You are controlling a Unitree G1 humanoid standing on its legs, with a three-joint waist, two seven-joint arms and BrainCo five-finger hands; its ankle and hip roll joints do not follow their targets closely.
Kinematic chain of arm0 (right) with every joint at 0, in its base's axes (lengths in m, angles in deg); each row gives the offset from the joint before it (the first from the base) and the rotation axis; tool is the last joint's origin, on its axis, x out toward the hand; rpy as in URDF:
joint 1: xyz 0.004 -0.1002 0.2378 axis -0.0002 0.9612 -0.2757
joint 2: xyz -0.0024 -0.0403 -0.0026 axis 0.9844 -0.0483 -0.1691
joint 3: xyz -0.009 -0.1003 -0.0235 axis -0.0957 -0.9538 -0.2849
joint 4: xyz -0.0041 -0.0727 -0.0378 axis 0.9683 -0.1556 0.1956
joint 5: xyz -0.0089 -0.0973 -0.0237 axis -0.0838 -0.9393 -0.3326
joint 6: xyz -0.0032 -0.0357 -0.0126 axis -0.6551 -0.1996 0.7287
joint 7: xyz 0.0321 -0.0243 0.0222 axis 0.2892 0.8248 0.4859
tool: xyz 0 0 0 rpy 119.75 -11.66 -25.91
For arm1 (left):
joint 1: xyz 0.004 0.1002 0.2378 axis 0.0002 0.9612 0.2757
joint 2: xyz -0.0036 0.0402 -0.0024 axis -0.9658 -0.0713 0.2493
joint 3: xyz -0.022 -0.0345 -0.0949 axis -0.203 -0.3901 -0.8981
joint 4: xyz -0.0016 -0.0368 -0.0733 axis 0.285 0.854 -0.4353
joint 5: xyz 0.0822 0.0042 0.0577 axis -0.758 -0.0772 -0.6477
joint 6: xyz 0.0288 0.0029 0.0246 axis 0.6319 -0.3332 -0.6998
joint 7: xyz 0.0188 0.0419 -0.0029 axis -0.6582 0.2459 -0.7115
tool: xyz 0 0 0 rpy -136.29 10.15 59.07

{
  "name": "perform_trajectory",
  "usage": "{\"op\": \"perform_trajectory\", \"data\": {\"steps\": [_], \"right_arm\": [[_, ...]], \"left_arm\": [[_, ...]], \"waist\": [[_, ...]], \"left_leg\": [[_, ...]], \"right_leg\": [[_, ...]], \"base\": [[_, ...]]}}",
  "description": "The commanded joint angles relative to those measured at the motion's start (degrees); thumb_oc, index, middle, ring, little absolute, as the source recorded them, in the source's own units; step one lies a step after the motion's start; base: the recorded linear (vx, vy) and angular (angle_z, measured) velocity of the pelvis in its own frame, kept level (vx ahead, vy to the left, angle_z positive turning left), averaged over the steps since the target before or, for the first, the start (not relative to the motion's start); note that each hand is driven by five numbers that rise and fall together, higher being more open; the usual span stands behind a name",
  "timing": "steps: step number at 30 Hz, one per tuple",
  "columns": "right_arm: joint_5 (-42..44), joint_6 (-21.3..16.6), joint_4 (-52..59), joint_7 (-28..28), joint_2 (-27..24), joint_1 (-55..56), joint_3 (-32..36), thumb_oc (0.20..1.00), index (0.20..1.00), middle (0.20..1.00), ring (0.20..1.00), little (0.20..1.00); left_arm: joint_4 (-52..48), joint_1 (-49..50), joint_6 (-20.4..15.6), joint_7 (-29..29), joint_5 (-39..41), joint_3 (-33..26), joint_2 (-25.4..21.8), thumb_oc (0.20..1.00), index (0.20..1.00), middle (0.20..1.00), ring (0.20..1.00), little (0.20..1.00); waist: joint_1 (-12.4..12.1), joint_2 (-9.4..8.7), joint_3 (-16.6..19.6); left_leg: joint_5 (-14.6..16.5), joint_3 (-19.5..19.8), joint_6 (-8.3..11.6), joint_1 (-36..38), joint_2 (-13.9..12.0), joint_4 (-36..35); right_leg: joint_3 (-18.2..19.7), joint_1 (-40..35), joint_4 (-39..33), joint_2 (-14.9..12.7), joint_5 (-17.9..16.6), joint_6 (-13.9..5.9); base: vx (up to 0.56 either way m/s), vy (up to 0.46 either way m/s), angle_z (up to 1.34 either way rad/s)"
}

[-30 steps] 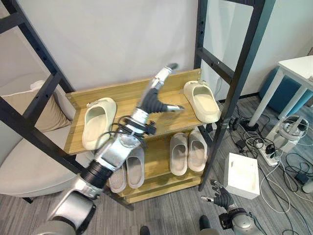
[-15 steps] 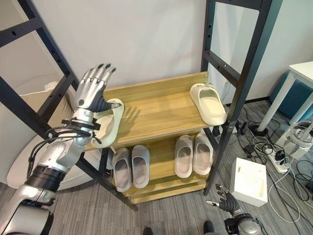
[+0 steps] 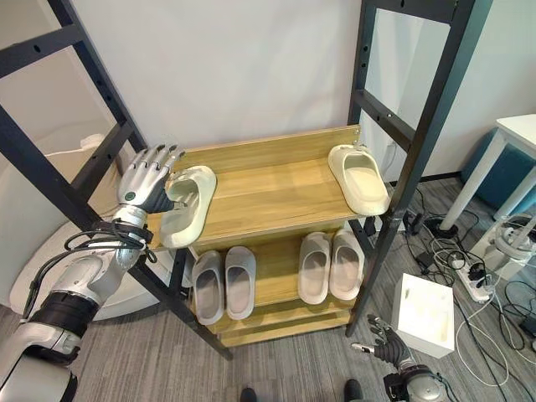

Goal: Arrange the slippers neatly on the shoe rack.

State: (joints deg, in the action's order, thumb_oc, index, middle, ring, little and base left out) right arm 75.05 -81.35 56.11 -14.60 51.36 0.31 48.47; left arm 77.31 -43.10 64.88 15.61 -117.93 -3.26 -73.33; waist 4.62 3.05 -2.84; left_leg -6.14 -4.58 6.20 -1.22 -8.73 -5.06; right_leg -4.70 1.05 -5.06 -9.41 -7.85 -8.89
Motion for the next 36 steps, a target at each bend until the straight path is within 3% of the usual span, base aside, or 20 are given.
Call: {"op": "perform_trajectory", "data": {"steps": [1,8,9,10,15,20,24,27,36], "right_arm": [[1.1,-3.3,4.8,0.4,-0.2,-2.3,-0.5,1.0,1.0,1.0,1.0,1.0],[2.3,-3.8,5.3,1.5,-1.3,-1.3,-0.7,1.0,1.0,1.0,1.0,1.0],[2.7,-3.7,5.2,1.6,-1.5,-1.0,-0.8,1.0,1.0,1.0,1.0,1.0],[2.7,-3.7,5.3,1.7,-1.4,-1.0,-0.7,1.0,1.0,1.0,1.0,1.0],[3.0,-3.5,5.2,1.9,-1.7,-0.4,-0.7,1.0,1.0,1.0,1.0,1.0],[3.0,-3.4,5.3,2.1,-1.3,-0.1,-0.5,1.0,1.0,1.0,1.0,1.0],[3.2,-3.7,5.4,2.1,-0.7,-0.3,-0.2,1.0,1.0,1.0,1.0,1.0],[3.4,-3.7,5.8,2.3,-0.7,-0.4,-0.1,1.0,1.0,1.0,1.0,1.0],[4.8,-3.9,7.8,2.5,-2.6,0.0,0.2,1.0,1.0,1.0,1.0,1.0]], "left_arm": [[7.5,-14.6,3.4,2.8,-1.9,1.7,0.0,1.0,1.0,1.0,1.0,1.0],[25.8,-26.5,6.7,3.1,-0.5,10.6,3.7,1.0,1.0,1.0,1.0,1.0],[28.2,-28.0,6.8,3.0,0.9,11.1,4.0,0.354,0.354,0.354,0.354,0.354],[28.3,-28.1,6.8,3.0,1.0,11.3,4.0,0.2,0.2,0.2,0.2,0.2],[31.3,-30.0,6.9,2.2,2.5,12.7,5.0,0.2,0.2,0.2,0.2,0.2],[27.7,-29.5,6.6,2.2,2.0,12.7,5.6,0.2,0.2,0.2,0.2,0.2],[14.4,-27.4,5.1,2.9,-1.2,12.0,6.6,0.2,0.2,0.2,0.2,0.2],[9.9,-27.9,4.7,3.4,-3.9,12.4,8.4,0.2,0.2,0.2,0.2,0.2],[13.0,-36.7,6.1,5.1,-8.6,18.7,14.0,0.2,0.2,0.2,0.2,0.2]], "waist": [[2.0,-1.11,-3.8],[4.5,-1.09,-4.4],[5.0,-1.09,-4.4],[4.9,-1.11,-4.4],[5.5,-1.19,-4.2],[5.4,-1.1,-4.2],[5.0,-1.16,-4.4],[5.3,-1.16,-4.6],[7.9,-0.75,-5.1]], "left_leg": [[5.7,-1.3,2.06,5.2,-0.8,0.1],[5.5,-2.7,2.17,4.7,-0.9,0.1],[5.5,-3.0,2.2,4.7,-1.0,0.1],[5.5,-3.0,2.2,4.7,-1.0,0.1],[5.4,-3.5,2.29,5.0,-1.2,0.1],[5.4,-3.5,2.29,5.2,-1.2,0.1],[5.7,-3.3,2.19,5.2,-1.1,0.1],[5.7,-3.2,2.08,5.1,-1.1,0.1],[5.9,-4.7,2.09,5.0,-1.1,0.1]], "right_leg": [[-1.9,-4.8,0.3,-2.4,7.3,-3.45],[-0.6,-2.9,0.4,-2.2,6.7,-3.89],[-0.3,-2.5,0.5,-2.1,6.6,-3.99],[-0.2,-2.5,0.5,-2.1,6.6,-3.99],[0.4,-2.4,0.4,-1.9,6.5,-3.99],[0.3,-2.7,0.4,-1.8,6.7,-3.86],[0.0,-3.1,0.3,-1.9,7.0,-3.69],[0.1,-3.1,0.3,-2.0,7.0,-3.61],[1.8,-1.6,0.4,-1.9,6.6,-3.88]], "base": [[-0.01,0.0,-0.1],[-0.01,-0.003,-0.08],[-0.01,0.002,-0.16],[0.0,-0.005,-0.22],[0.0,-0.009,-0.07],[0.0,0.0,0.0],[0.0,0.0,0.0],[0.0,0.0,0.0],[-0.01,0.0,-0.07]]}}
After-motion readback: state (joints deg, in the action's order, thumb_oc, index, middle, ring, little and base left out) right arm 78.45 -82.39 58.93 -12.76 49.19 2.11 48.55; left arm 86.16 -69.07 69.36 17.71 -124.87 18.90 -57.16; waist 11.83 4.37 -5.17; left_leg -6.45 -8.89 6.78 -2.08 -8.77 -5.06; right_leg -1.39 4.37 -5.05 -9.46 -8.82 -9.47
